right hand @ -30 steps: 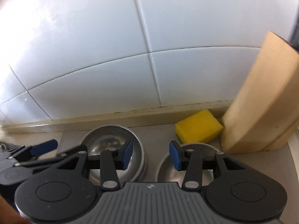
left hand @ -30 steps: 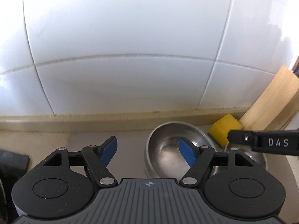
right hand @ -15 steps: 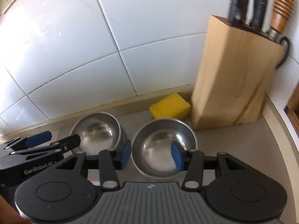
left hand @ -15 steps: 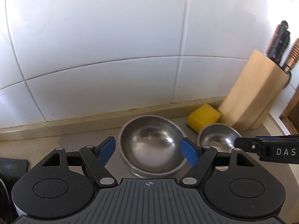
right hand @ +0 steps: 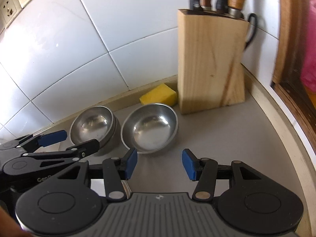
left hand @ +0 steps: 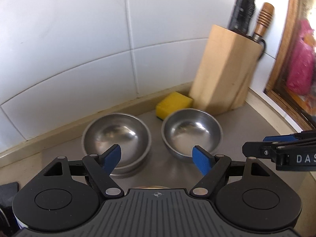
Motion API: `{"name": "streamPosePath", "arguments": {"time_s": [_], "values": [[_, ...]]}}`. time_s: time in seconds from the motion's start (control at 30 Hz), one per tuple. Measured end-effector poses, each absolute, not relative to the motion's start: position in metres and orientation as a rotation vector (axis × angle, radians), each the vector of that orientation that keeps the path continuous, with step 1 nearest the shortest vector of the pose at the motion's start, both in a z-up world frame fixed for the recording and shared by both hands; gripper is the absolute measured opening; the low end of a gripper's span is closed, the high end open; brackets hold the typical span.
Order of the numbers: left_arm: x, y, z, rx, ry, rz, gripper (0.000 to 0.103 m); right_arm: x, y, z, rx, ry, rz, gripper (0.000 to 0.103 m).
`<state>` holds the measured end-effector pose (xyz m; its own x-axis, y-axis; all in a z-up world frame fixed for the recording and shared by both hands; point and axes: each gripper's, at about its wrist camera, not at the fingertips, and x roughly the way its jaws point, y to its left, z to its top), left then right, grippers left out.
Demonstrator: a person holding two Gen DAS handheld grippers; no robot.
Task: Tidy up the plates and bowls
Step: 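Move both grippers toward the steel bowl beside the knife block, then lower both grippers around the rim of the steel bowl by the sponge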
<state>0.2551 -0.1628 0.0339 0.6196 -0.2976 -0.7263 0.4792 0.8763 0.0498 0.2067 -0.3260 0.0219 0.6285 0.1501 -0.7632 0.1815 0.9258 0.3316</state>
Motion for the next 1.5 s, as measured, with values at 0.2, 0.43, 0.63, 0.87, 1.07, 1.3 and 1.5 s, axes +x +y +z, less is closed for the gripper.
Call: {"name": "streamPosePath", "arguments": {"time_s": [0.2,0.43,0.63,0.87,1.07,1.3,1.5], "values": [[0.241,-0.190,0.033,0.322,0.787,-0.516,0.078,0.178,-0.336,0.020,0.424,0.905,-0.033,0.025],[0.224,-0.237,0.036,0.422,0.759,-0.627,0.079,0.149,-0.363,0.019,0.474,0.881,-0.101,0.030],[0.213,-0.277,0.030,0.488,0.739,-0.698,0.081,0.128,-0.398,0.014,0.526,0.868,-0.209,0.032],[0.220,-0.315,0.022,0.527,0.729,-0.724,0.081,0.120,-0.428,0.008,0.556,0.865,-0.297,0.032],[0.240,-0.328,0.014,0.558,0.731,-0.701,0.081,0.137,-0.436,-0.001,0.576,0.874,-0.307,0.033],[0.278,-0.317,0.013,0.524,0.745,-0.638,0.081,0.181,-0.431,-0.006,0.570,0.892,-0.258,0.033],[0.315,-0.295,0.008,0.483,0.780,-0.554,0.081,0.223,-0.411,-0.008,0.536,0.911,-0.174,0.033]]}}
